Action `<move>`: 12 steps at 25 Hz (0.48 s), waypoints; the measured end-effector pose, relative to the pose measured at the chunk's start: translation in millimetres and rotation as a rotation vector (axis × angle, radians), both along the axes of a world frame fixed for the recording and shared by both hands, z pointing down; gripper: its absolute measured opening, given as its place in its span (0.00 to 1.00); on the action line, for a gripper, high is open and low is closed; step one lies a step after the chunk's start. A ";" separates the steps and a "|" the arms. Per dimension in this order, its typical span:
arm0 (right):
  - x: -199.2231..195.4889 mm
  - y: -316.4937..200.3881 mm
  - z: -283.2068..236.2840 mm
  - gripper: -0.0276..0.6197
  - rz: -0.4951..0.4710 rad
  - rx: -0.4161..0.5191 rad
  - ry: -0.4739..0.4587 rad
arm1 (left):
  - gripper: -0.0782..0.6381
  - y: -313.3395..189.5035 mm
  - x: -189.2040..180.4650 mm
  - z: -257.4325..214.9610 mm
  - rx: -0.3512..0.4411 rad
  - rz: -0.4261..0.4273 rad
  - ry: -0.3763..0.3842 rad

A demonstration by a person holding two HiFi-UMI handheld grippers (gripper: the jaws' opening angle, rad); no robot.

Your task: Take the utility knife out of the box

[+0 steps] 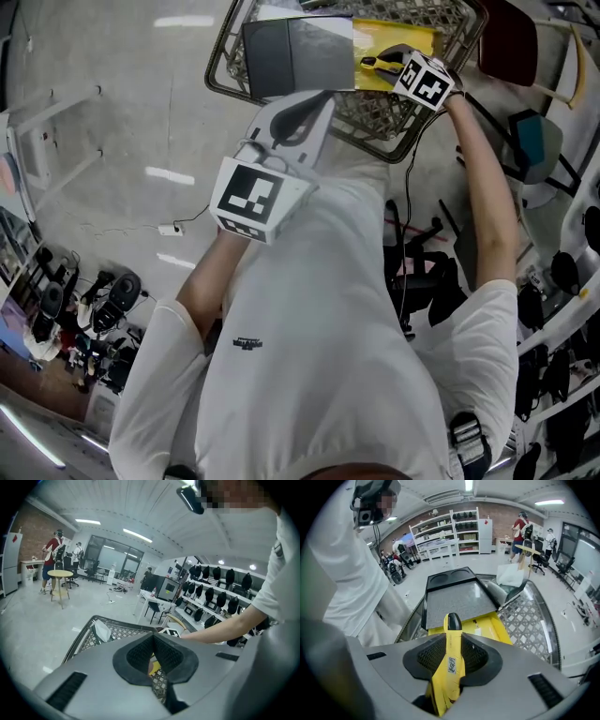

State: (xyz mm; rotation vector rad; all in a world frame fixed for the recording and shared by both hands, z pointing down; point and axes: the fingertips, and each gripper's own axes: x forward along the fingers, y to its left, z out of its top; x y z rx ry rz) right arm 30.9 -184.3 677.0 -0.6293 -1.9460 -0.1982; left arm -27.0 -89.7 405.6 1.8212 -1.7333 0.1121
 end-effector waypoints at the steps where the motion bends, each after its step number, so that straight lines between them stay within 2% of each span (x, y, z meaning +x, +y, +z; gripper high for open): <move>1: -0.4 -0.9 -8.9 0.18 0.028 0.001 -0.023 | 0.11 1.1 1.7 -2.3 0.005 0.006 -0.003; 7: -1.1 -0.5 -68.6 0.18 0.208 -0.015 -0.174 | 0.11 10.4 7.0 -17.6 0.040 0.037 -0.017; 12: 4.8 6.8 -119.2 0.18 0.316 -0.010 -0.284 | 0.11 18.2 11.9 -27.9 0.066 0.062 -0.031</move>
